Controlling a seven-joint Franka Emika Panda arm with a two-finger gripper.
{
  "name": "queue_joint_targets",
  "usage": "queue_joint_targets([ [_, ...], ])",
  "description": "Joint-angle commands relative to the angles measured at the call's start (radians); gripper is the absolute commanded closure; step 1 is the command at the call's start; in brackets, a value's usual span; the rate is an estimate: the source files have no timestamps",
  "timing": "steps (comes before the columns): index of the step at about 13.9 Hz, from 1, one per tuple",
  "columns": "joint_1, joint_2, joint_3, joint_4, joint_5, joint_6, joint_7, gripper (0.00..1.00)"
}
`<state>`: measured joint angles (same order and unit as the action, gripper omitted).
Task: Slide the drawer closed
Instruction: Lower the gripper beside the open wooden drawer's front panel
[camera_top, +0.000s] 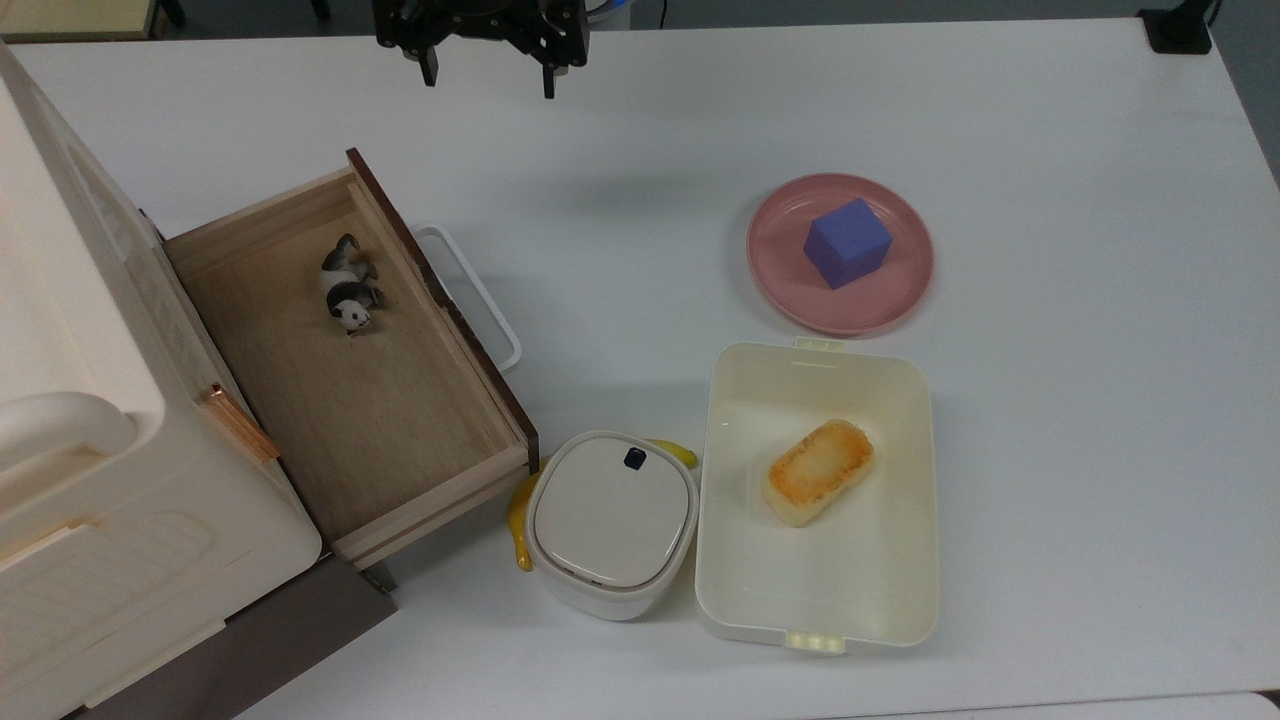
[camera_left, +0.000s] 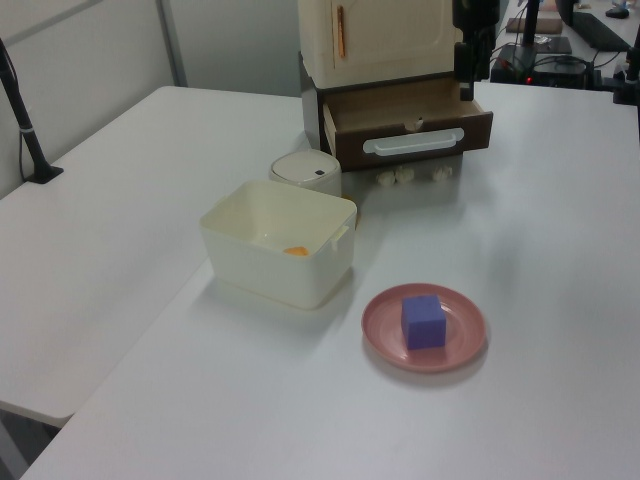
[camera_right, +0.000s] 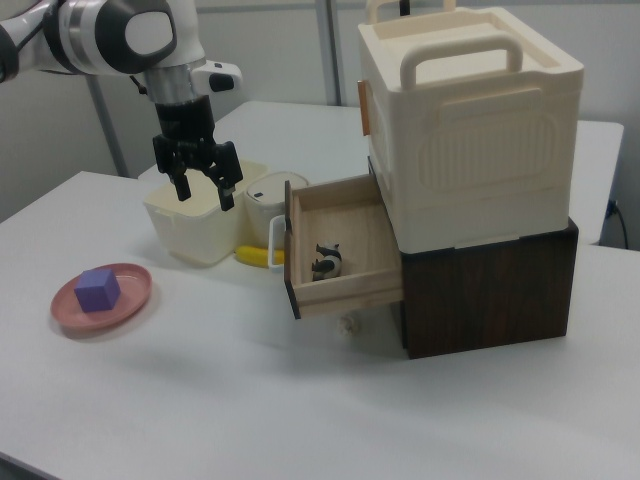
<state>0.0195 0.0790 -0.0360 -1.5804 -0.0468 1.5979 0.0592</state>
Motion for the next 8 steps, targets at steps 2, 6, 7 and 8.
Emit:
queue_joint_targets([
  [2, -0.006, -0.013, -0.015, -0.01, 0.024, 0.017, -0.018, 0.0],
  [6, -0.024, -0.011, -0.015, -0.013, 0.065, 0.045, -0.012, 0.09],
  [7, -0.024, -0.011, -0.015, -0.013, 0.07, 0.044, -0.01, 0.3],
  [8, -0.023, -0.011, -0.015, -0.015, 0.074, 0.04, -0.004, 0.55],
])
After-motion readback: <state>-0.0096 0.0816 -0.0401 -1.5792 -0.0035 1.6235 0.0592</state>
